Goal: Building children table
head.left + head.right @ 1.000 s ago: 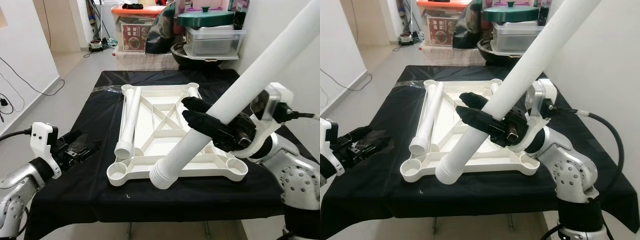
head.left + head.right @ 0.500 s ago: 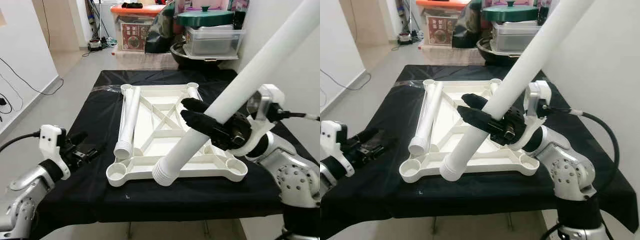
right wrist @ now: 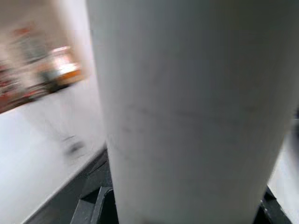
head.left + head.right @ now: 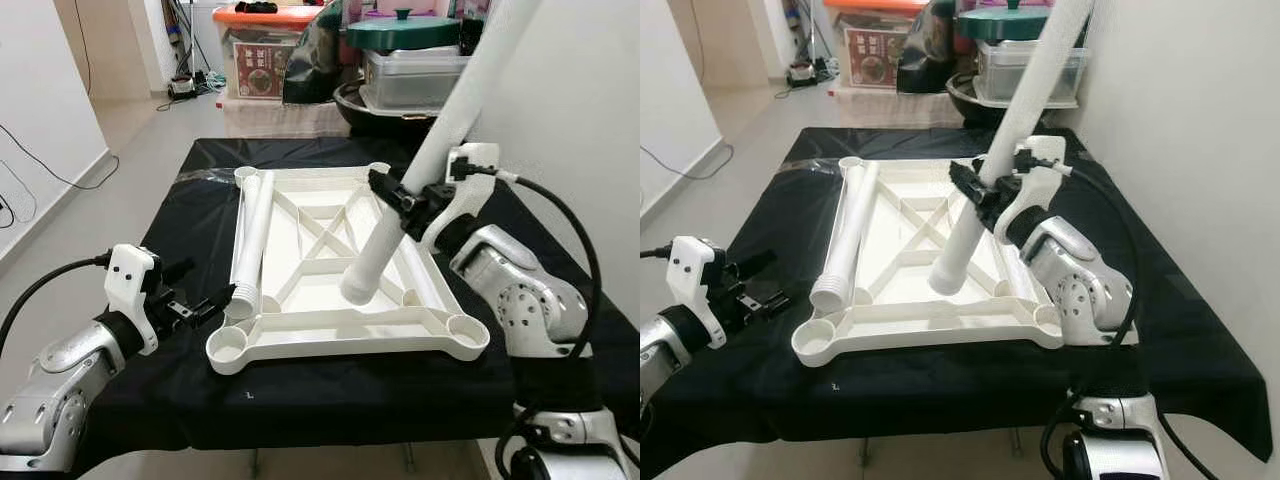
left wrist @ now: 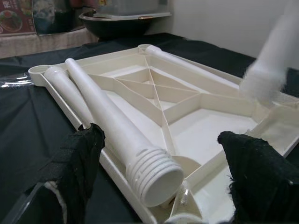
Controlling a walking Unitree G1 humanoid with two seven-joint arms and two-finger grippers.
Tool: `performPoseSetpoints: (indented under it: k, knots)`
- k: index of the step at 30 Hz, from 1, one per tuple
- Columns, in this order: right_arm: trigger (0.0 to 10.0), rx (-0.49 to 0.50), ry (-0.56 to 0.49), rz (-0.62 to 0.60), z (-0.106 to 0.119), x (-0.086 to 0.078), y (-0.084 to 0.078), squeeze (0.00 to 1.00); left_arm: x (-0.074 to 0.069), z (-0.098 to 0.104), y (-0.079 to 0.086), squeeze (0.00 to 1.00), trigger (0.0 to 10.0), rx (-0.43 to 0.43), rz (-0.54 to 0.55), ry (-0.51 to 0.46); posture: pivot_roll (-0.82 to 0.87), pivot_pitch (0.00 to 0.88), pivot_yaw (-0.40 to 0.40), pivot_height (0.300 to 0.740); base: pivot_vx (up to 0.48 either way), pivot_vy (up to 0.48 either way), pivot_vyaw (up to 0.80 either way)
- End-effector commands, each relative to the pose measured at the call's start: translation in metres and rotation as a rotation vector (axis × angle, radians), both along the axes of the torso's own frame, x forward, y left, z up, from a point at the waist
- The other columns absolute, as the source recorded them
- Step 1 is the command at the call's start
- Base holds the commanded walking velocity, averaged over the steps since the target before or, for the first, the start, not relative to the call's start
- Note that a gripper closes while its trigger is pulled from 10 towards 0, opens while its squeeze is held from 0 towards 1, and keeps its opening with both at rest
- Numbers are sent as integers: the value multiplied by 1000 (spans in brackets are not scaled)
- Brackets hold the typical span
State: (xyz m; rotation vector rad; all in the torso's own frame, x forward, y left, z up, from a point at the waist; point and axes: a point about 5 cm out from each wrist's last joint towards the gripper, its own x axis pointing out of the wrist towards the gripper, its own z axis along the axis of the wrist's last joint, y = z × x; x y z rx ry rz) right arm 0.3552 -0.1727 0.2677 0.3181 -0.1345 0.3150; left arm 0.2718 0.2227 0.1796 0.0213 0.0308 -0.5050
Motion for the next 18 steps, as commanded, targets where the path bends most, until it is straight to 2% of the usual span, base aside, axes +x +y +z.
performPoseSetpoints:
  k: [1, 4, 8, 12, 18]
  knots:
    - [0, 25, -15, -99, 6, 2, -16, 0, -2, -3, 11, 0, 10000, 32, 42, 13, 33, 0, -30, 740, 0, 0, 0]
    - [0, 34, 0, -181, 7, 6, -33, 0, -3, -6, 12, 0, 10000, 45, 56, 19, 33, 0, -30, 740, 0, 0, 0]
    - [0, 46, 21, -223, 5, 7, -40, 0, -4, -9, 13, 0, 10000, 65, 63, 27, 28, 0, -28, 740, 0, 0, 0]
    - [0, 55, 27, -233, 4, 7, -40, 0, -4, -10, 14, 0, 10000, 70, 65, 29, 28, 0, -26, 740, 0, 0, 0]
    - [0, 77, 35, -240, 0, 10, -32, 0, -2, -9, 18, 0, 10000, 88, 66, 30, 29, 0, -20, 740, 0, 0, 0]
